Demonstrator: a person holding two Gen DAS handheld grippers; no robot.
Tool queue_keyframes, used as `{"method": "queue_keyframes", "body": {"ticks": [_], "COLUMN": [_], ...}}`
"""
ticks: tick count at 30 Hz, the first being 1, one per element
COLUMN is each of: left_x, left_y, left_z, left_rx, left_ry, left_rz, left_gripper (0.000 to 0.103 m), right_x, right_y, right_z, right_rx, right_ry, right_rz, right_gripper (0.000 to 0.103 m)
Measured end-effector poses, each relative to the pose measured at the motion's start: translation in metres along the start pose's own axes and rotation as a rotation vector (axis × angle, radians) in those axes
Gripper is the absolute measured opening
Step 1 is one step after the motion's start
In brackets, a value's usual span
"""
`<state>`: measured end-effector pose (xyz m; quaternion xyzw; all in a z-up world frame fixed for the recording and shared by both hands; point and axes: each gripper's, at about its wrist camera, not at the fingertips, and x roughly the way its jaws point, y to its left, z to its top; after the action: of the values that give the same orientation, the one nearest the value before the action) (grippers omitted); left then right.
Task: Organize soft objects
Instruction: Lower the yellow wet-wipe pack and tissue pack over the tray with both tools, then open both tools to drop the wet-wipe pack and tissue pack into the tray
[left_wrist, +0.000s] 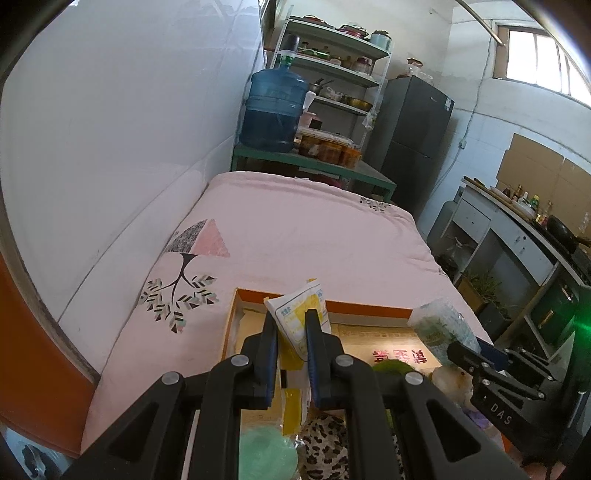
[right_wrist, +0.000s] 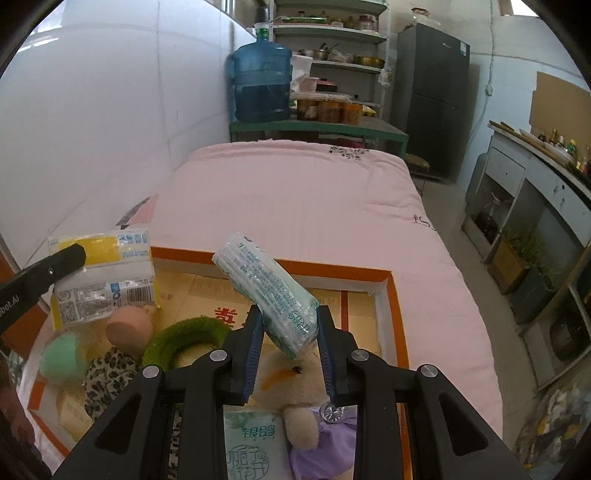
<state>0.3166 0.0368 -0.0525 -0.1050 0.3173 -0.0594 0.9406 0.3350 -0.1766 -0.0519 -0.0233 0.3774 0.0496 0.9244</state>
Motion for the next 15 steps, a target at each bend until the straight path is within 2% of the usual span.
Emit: {"method": "queue_keyframes", "body": {"ticks": [6, 11, 13, 15], "left_x": [0.004, 0.012, 0.015, 0.016], "left_y": [0.005, 0.011, 0.014, 0.016], "left_z": [0.0, -0.001, -0.001, -0.001], "left_rx": [-0.022, -0.048, -0.062, -0.07], "left_ry": [0.012, 0.052, 0.074, 0.09], "left_rz": [0.002, 0.016, 0.015, 0.023], "left_gripper": [0.016, 0.019, 0.022, 0.031], "right_x": [0.006, 0.009, 0.009, 0.01], "right_y": [0.004, 0.004, 0.005, 0.005], "right_z": [0.001, 0.003, 0.003, 0.003], "right_rx": [-0.017, -0.008, -0.01, -0.012], "right_ry": [0.016, 0.025, 0.024, 0.025], "right_rz": [-0.005, 0.004, 0.002, 0.002], "right_gripper": [0.032, 0.032, 0.032, 0.032]}}
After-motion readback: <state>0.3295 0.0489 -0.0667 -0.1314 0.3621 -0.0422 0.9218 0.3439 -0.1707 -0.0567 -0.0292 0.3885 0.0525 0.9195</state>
